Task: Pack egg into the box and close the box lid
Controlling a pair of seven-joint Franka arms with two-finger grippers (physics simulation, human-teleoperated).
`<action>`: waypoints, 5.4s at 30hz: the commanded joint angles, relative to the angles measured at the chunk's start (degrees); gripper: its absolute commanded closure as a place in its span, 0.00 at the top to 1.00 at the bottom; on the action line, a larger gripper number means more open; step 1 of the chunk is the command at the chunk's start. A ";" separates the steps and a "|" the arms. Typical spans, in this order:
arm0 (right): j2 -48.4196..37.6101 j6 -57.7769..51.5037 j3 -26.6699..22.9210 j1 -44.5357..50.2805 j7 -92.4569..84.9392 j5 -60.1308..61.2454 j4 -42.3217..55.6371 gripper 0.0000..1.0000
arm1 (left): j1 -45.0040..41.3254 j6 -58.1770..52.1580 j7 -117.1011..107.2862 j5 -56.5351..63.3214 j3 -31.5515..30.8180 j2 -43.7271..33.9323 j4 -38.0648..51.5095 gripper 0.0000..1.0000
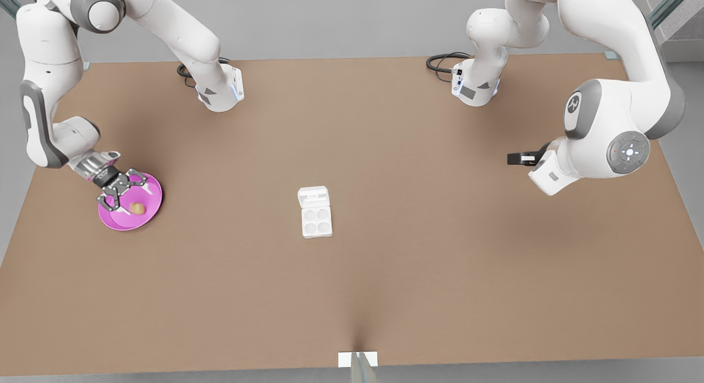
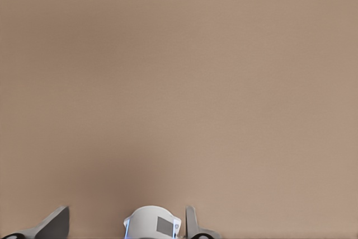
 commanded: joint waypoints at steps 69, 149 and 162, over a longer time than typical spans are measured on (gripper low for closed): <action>9.40 1.30 0.27 -1.83 7.65 -9.58 9.72 0.21 | -0.01 -2.55 -0.26 0.37 -0.09 0.88 3.08 1.00; -16.62 -27.70 -0.70 33.68 -28.56 -71.02 43.73 1.00 | -38.50 33.57 -37.18 -8.95 -7.65 29.61 14.68 0.21; -16.27 -27.62 -0.79 33.42 -28.56 -71.20 43.82 1.00 | -38.94 46.41 -38.85 -8.51 -7.21 35.33 14.77 0.21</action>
